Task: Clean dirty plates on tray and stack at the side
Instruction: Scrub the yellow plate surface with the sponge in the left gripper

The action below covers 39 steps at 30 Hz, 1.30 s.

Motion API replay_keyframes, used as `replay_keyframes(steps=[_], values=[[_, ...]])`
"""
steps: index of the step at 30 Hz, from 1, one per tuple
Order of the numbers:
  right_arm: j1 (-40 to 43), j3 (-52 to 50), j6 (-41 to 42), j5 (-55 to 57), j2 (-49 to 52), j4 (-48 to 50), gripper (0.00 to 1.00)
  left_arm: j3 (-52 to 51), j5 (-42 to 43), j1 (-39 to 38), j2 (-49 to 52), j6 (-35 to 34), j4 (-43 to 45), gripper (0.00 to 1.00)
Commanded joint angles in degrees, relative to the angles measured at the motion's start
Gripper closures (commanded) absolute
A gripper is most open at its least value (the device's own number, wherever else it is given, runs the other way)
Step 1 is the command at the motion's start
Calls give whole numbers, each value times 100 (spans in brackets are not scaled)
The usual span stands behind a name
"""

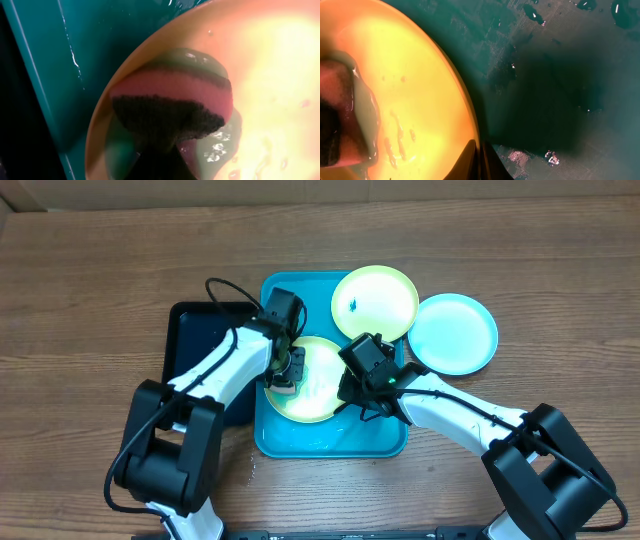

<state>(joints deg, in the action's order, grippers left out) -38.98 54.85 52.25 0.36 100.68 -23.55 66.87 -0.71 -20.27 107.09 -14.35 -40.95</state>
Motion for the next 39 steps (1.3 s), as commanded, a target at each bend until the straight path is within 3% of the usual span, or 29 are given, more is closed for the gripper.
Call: replay_keyframes(steps=[1,7,15,20,24,29,33,39], values=[[11,24,-24,35,48,35,96,-306,212,0,101,-101,-173,96],[11,24,-24,35,48,35,96,-81,2098,20,101,400,-205,96],[11,24,-92,-9,48,35,96,1167,2988,186,98,501,-831,96],[11,24,-133,-13,48,39,96,1762,2435,175,98,509,-1357,96],[11,24,-133,-50,48,57,96,1635,1086,105,105,321,-1598,96],[11,24,-133,-50,48,76,96,1176,378,63,114,138,-1423,96],[11,24,-133,-50,48,76,96,713,162,63,118,-142,-1084,96],[11,24,-133,-50,48,81,96,63,748,-2,125,-157,-415,96]])
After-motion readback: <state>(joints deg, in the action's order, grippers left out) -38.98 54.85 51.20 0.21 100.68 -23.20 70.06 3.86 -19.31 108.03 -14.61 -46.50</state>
